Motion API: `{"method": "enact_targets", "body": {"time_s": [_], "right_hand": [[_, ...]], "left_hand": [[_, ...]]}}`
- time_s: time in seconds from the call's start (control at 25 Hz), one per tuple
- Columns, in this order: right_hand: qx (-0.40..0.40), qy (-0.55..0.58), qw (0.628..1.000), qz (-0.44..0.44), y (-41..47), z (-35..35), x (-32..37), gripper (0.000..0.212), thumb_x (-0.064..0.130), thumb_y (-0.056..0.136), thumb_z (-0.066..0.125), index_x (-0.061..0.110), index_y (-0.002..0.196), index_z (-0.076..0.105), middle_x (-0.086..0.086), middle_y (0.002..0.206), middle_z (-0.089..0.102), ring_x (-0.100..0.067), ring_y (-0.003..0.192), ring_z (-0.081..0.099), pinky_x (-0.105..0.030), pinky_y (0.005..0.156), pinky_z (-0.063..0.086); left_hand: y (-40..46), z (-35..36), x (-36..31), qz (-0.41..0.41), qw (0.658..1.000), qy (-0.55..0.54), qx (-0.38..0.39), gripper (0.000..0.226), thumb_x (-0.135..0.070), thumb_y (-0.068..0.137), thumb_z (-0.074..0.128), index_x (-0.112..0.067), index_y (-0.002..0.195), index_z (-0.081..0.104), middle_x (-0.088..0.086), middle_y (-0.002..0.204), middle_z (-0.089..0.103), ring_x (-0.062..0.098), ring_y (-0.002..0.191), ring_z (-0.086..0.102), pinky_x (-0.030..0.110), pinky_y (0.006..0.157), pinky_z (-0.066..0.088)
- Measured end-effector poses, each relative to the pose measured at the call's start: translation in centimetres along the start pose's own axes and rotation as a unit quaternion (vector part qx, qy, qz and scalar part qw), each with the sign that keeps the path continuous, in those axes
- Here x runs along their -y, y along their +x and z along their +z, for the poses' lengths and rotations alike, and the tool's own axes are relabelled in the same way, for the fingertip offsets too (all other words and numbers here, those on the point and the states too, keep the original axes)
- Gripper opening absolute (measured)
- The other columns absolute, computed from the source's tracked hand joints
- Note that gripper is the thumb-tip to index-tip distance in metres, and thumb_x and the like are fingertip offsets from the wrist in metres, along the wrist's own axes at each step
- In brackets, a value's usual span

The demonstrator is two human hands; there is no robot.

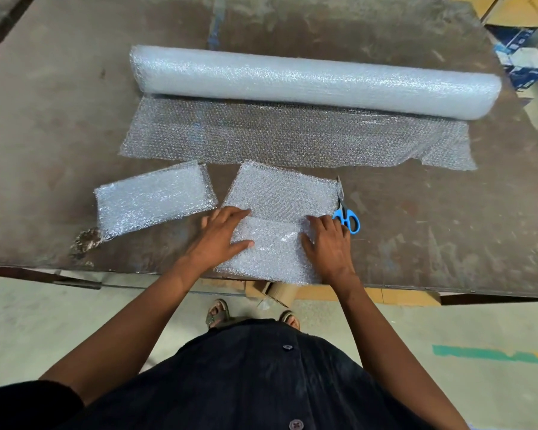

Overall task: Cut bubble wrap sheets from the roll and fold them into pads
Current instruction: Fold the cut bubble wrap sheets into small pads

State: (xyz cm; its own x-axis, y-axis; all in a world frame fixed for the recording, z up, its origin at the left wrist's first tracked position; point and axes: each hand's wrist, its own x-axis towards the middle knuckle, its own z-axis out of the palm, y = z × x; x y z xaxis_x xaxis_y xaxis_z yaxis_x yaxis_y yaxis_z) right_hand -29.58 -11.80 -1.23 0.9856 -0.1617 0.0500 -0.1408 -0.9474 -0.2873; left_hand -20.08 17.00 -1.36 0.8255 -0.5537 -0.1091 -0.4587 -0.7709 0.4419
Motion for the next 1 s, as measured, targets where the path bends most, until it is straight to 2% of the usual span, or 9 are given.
{"method": "enact_targets", "body": {"time_s": [0.16, 0.24, 0.32, 0.44, 0.64, 0.72, 0.8, 0.88, 1.0], "right_hand": [[0.033, -0.003, 0.999, 0.014, 1.9, -0.8, -0.6, 0.025, 0.052, 0.091, 0.072, 0.031, 0.105, 0.070, 0.004, 0.103, 0.066, -0.025, 0.106, 0.061, -0.053, 0.100, 0.039], [0.055, 0.047, 0.997, 0.022, 2.6, -1.1, -0.7, 0.019, 0.049, 0.087, 0.079, 0.033, 0.092, 0.069, 0.006, 0.098, 0.064, -0.019, 0.100, 0.056, -0.048, 0.093, 0.037], [0.103, 0.150, 0.983, 0.027, 3.0, -1.8, -1.0, 0.018, 0.040, 0.086, 0.082, 0.031, 0.084, 0.067, 0.008, 0.095, 0.067, -0.015, 0.092, 0.055, -0.043, 0.085, 0.042], [0.202, 0.372, 0.906, 0.024, 3.3, -3.8, -1.1, 0.019, 0.019, 0.091, 0.082, 0.020, 0.086, 0.064, 0.005, 0.079, 0.071, -0.011, 0.072, 0.062, -0.038, 0.071, 0.054], [0.269, 0.620, 0.735, 0.054, 3.9, -6.5, 1.7, 0.018, 0.003, 0.094, 0.074, 0.013, 0.107, 0.069, -0.004, 0.084, 0.065, -0.012, 0.076, 0.059, -0.025, 0.067, 0.043], [0.237, 0.659, 0.704, 0.115, 4.6, -7.0, 2.9, 0.025, 0.013, 0.084, 0.073, 0.019, 0.108, 0.074, -0.003, 0.093, 0.065, -0.015, 0.083, 0.059, -0.031, 0.071, 0.042], [0.198, 0.635, 0.727, 0.173, 5.0, -7.1, 4.3, 0.032, 0.024, 0.082, 0.065, 0.024, 0.113, 0.075, 0.002, 0.113, 0.066, -0.021, 0.108, 0.059, -0.038, 0.086, 0.042], [0.188, 0.625, 0.730, 0.205, 5.1, -7.4, 5.2, 0.033, 0.028, 0.093, 0.059, 0.030, 0.122, 0.075, 0.013, 0.126, 0.063, -0.022, 0.128, 0.054, -0.039, 0.096, 0.043], [0.174, 0.657, 0.697, 0.230, 5.7, -6.9, 6.3, 0.031, 0.026, 0.105, 0.060, 0.025, 0.133, 0.072, 0.024, 0.118, 0.062, -0.004, 0.119, 0.060, -0.024, 0.080, 0.047]], "left_hand": [[1.4, -1.2, 0.6, -0.037, 0.999, -0.016, 0.029, 0.078, -0.068, 0.072, 0.083, -0.033, 0.138, 0.059, -0.001, 0.123, 0.033, 0.021, 0.122, 0.034, 0.046, 0.108, 0.039], [2.0, -1.8, 1.0, -0.050, 0.997, -0.042, 0.040, 0.083, -0.068, 0.062, 0.090, -0.030, 0.129, 0.058, 0.000, 0.127, 0.038, 0.023, 0.126, 0.039, 0.043, 0.108, 0.040], [2.4, -2.3, 1.2, -0.050, 0.995, -0.052, 0.073, 0.095, -0.070, 0.058, 0.091, -0.031, 0.136, 0.052, 0.001, 0.135, 0.046, 0.025, 0.132, 0.044, 0.046, 0.111, 0.040], [2.4, -2.2, 1.4, -0.072, 0.991, -0.064, 0.096, 0.091, -0.066, 0.060, 0.092, -0.033, 0.137, 0.056, 0.005, 0.136, 0.047, 0.027, 0.134, 0.040, 0.043, 0.112, 0.040], [1.6, -2.9, 2.5, -0.092, 0.966, -0.219, 0.100, 0.072, -0.053, 0.061, 0.098, -0.031, 0.121, 0.065, -0.007, 0.125, 0.056, 0.020, 0.117, 0.060, 0.036, 0.104, 0.051], [1.0, -3.8, 2.8, -0.135, 0.911, -0.367, 0.131, 0.080, -0.050, 0.065, 0.099, -0.024, 0.132, 0.064, -0.002, 0.129, 0.070, 0.022, 0.120, 0.068, 0.043, 0.112, 0.049], [0.2, -4.2, 2.9, -0.168, 0.821, -0.523, 0.157, 0.076, -0.036, 0.080, 0.093, -0.012, 0.142, 0.056, 0.006, 0.133, 0.072, 0.022, 0.134, 0.062, 0.047, 0.120, 0.040], [-0.1, -5.1, 2.0, -0.216, 0.754, -0.607, 0.131, 0.057, -0.024, 0.091, 0.080, -0.020, 0.139, 0.049, 0.005, 0.137, 0.069, 0.017, 0.141, 0.052, 0.044, 0.117, 0.039], [-0.3, -5.6, 1.4, -0.279, 0.687, -0.669, 0.045, 0.055, -0.024, 0.093, 0.079, -0.016, 0.138, 0.049, 0.006, 0.144, 0.062, 0.019, 0.130, 0.058, 0.040, 0.099, 0.056]]}}
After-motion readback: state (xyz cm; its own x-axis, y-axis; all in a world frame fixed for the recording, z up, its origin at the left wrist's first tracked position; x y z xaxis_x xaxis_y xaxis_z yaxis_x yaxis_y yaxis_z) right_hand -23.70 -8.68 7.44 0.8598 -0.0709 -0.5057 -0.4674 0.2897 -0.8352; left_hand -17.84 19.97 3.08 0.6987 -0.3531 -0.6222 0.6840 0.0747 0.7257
